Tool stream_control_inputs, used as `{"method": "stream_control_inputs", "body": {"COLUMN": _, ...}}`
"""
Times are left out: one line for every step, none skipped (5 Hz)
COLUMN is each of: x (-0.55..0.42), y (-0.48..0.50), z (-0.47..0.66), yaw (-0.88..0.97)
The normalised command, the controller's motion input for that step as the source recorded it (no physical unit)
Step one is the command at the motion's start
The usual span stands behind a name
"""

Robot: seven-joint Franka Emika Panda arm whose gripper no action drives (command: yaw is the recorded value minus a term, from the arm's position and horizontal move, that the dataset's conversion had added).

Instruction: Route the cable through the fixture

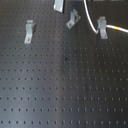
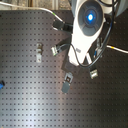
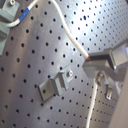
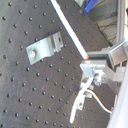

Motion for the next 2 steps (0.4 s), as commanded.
{"method": "stream_control_inputs", "body": {"x": 0.008, "y": 0.018, "z": 0.0, "yaw": 0.0}}
{"method": "stream_control_inputs", "body": {"x": -0.343, "y": 0.134, "z": 0.49, "yaw": 0.05}}
